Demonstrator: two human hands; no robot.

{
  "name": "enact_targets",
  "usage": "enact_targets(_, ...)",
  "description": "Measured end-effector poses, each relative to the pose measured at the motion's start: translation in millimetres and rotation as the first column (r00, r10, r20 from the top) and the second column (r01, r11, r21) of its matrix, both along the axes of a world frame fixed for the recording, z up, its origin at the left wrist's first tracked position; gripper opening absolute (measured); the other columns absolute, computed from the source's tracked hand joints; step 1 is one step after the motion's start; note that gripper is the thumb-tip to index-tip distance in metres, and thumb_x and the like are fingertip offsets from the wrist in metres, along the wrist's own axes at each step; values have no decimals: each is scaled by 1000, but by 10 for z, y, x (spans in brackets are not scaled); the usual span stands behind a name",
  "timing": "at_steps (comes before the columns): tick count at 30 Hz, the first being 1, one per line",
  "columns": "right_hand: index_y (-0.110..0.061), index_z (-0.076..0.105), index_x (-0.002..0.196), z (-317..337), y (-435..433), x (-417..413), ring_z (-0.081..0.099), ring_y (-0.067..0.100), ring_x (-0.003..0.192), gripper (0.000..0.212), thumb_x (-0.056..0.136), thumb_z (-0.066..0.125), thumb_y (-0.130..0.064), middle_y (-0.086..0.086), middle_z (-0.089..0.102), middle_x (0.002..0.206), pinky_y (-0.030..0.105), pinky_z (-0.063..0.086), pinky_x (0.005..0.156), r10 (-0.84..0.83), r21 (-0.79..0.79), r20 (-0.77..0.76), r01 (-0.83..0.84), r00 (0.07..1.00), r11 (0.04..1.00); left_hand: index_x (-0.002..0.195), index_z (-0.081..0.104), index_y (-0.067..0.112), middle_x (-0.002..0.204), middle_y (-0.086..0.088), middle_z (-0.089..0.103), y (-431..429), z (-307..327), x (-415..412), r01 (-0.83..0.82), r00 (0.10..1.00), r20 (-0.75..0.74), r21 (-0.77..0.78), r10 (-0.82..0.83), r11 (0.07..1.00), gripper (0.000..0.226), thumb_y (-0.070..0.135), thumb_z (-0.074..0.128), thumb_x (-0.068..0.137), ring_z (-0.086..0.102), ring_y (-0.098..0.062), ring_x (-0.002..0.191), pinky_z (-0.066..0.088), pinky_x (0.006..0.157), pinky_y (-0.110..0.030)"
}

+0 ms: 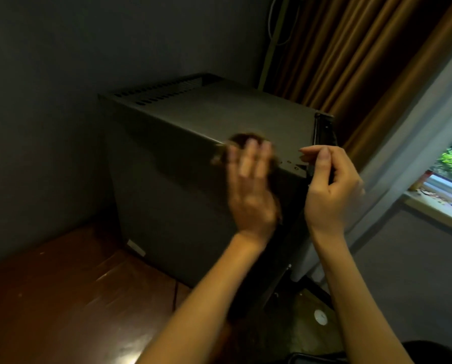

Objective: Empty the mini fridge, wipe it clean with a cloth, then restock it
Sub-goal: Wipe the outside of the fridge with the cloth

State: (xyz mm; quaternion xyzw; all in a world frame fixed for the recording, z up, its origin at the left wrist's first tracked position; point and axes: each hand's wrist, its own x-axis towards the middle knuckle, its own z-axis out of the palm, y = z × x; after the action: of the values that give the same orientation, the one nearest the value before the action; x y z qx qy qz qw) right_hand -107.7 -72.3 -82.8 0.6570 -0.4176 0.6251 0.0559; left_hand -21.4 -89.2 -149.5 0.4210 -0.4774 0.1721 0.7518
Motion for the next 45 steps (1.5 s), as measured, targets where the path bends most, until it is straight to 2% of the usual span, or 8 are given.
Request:
enact_targets(8, -20, 65, 94, -35, -2, -89, 64, 11, 84, 26, 102, 40, -19, -4, 66, 86, 41, 53, 72, 156, 1, 92, -156, 984, 988, 151, 24, 23, 140, -7, 39, 138, -726, -145, -78, 871, 488, 19, 59, 997, 53, 15, 43, 102, 15, -18, 148, 25, 117, -33)
enact_targets(14, -18, 66, 92, -30, 14, -72, 64, 11, 83, 27, 101, 40, -20, -5, 67, 86, 41, 53, 71, 163, -14, 93, -162, 982, 987, 143, 37, 10, 148, -12, 34, -38, 57, 323, -82, 992, 97, 72, 75, 994, 41, 15, 35, 103, 14, -27, 146, 17, 120, -44)
enact_targets(17, -19, 65, 90, -32, 14, -63, 62, 12, 78, 27, 101, 40, -20, -7, 64, 82, 41, 51, 67, 163, -21, 120, -162, 979, 987, 137, 43, 7, 144, -11, 40, -50, 223, 2, -71, 983, 168, -12, 72, 997, 38, 15, 43, 100, 20, -27, 144, 16, 119, -45)
enact_targets(23, -15, 64, 88, -85, 6, -115, 57, 10, 76, 26, 101, 41, -15, -6, 60, 80, 29, 46, 65, 126, -46, 38, -124, 991, 991, 154, 12, 25, 154, 3, 24, 56, -650, -253, -99, 946, 313, 29, 86, 995, 60, 18, 41, 102, 12, -21, 149, 25, 118, -41)
enact_targets(30, -14, 68, 89, -78, 11, -77, 55, 5, 75, 27, 100, 43, -15, -8, 62, 81, 12, 37, 63, 17, -40, -9, -18, 1000, 999, 143, 37, 6, 151, -17, 32, -109, 61, 404, -153, 976, -136, 137, 171, 979, 47, 11, 34, 97, 14, -39, 145, 7, 121, -39)
enact_targets(35, -15, 67, 87, -96, 5, -43, 55, 6, 74, 27, 101, 43, -14, -11, 60, 81, 16, 38, 62, -1, -75, 22, 3, 1000, 997, 152, 18, 25, 155, -3, 21, 95, -396, -385, -45, 997, 64, 133, 37, 990, 59, 16, 40, 98, 6, -28, 148, 10, 121, -43)
enact_targets(39, -12, 67, 89, -109, -1, -51, 54, 6, 75, 27, 101, 43, -13, -9, 59, 82, 12, 36, 64, -6, -90, -8, 5, 1000, 996, 154, 11, 24, 161, 4, 8, 116, -745, -241, -13, 992, -121, 260, 46, 965, 51, 29, 25, 105, 6, -27, 148, 9, 121, -37)
enact_targets(45, -15, 67, 95, -21, 60, -44, 51, 8, 82, 25, 100, 43, -20, -2, 62, 90, 14, 40, 73, -106, 6, -262, 112, 959, 994, 148, 31, 1, 155, -19, 26, -199, -28, 532, -89, 773, -591, 260, 231, 962, 47, 15, 33, 103, 13, -36, 147, 6, 118, -23)
